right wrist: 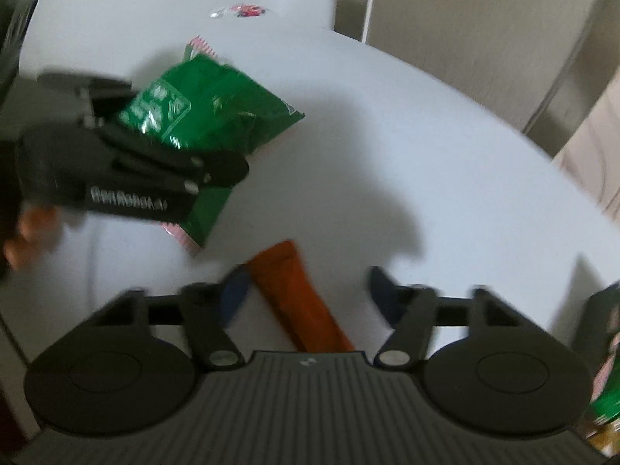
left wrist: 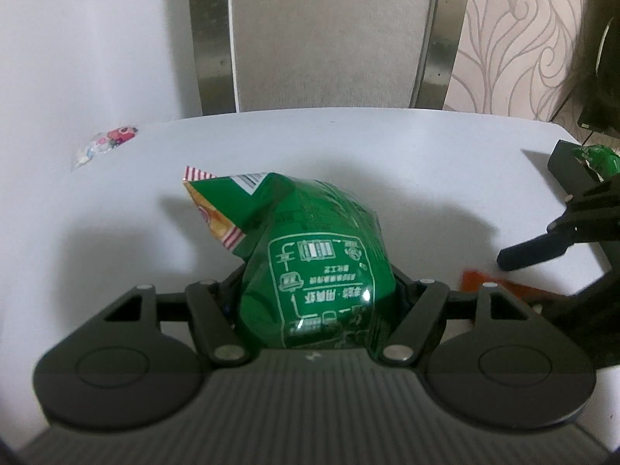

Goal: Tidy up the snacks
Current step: 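Grasp the green snack bag with the left gripper while the right grasps the orange stick snack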

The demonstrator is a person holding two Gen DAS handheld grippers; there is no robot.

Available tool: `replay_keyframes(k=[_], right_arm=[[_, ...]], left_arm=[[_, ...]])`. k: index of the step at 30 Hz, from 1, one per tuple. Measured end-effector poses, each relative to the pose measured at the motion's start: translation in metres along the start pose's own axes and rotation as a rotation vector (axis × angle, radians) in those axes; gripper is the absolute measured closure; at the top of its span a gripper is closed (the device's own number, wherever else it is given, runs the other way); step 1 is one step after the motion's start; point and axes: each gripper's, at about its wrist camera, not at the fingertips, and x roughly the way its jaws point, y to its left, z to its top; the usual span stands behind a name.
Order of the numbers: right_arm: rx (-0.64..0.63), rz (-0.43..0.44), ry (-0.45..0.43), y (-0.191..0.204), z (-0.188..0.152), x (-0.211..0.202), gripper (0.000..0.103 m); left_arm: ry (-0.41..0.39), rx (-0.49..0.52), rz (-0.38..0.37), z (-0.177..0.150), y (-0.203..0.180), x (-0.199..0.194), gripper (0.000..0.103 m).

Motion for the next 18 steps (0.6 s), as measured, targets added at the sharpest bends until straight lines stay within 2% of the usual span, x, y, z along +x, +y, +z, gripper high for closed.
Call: replay_keyframes(k=[3,5,10,18], right_arm=[[0.026,-0.02,0.001,0.004,0.0,-0.003,0.067],[0.051,-0.048,0.002,0.008,-0.002,-0.005,0.07],[0.125,-0.121,0.0,0.022,-0.02,-0.019,0.074],[0.275,-0.226,0.002,0.023,-0.068,-0.049,0.074]], left_arm=[[-0.003,0.017,0.001,0.0,-0.002,0.002,0.028],[-0.005,0.027,0.001,0.001,-0.004,0.004,0.028],[-0.021,0.058,-0.019,0.002,-0.013,0.007,0.029],[-0.033,0.13,-0.091,0.005,-0.039,0.012,0.03]])
